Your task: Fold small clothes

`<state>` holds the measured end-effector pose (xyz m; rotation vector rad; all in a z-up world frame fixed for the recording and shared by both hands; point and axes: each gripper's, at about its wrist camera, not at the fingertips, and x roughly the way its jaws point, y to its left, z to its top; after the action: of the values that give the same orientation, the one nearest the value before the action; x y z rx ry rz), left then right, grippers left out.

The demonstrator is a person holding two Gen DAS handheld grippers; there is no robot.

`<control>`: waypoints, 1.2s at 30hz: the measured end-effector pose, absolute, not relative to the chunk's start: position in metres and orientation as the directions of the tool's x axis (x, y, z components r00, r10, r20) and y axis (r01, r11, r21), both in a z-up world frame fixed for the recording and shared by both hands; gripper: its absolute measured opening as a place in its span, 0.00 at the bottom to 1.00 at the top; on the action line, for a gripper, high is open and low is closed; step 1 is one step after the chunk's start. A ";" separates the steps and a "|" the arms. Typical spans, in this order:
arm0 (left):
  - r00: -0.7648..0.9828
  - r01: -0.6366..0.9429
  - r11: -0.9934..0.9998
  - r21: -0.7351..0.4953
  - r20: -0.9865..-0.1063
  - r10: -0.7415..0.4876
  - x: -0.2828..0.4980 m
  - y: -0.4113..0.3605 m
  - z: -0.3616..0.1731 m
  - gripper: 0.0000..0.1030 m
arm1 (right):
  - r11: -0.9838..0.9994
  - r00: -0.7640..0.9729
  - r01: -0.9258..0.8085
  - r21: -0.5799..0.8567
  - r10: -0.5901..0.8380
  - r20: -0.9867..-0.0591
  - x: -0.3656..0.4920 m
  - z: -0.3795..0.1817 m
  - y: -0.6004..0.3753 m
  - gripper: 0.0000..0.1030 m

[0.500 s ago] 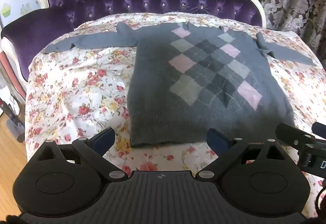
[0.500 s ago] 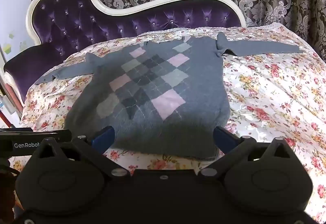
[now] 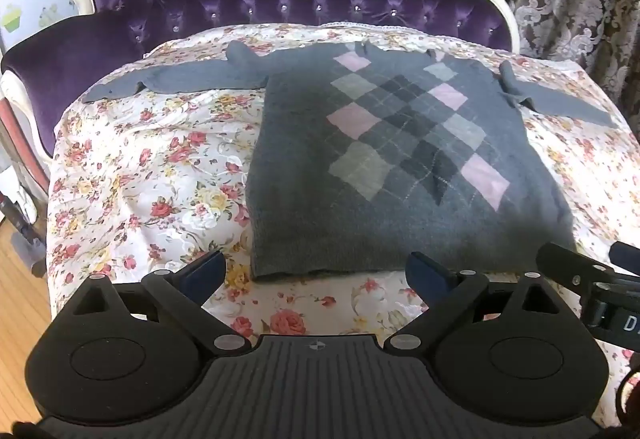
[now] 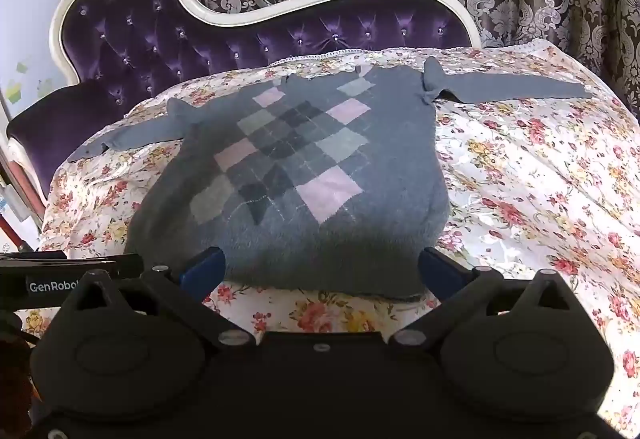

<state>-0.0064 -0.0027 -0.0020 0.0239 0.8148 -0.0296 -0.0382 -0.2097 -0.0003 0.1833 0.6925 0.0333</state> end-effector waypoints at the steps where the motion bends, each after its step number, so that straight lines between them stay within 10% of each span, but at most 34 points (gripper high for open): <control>1: 0.685 0.037 0.999 0.009 -0.728 -0.018 -0.006 -0.003 -0.002 0.95 | 0.983 0.769 0.031 0.179 0.091 -0.632 -0.039 -0.001 -0.210 0.99; 36: 0.660 0.037 0.999 0.002 -0.751 -0.023 -0.002 -0.004 -0.006 0.95 | 0.984 0.763 0.026 0.174 0.092 -0.640 -0.033 0.001 -0.210 0.99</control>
<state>-0.0020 -0.0044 -0.0061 0.0177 0.8495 -0.0344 -0.0331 -0.2098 0.0005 0.1767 0.7026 0.0362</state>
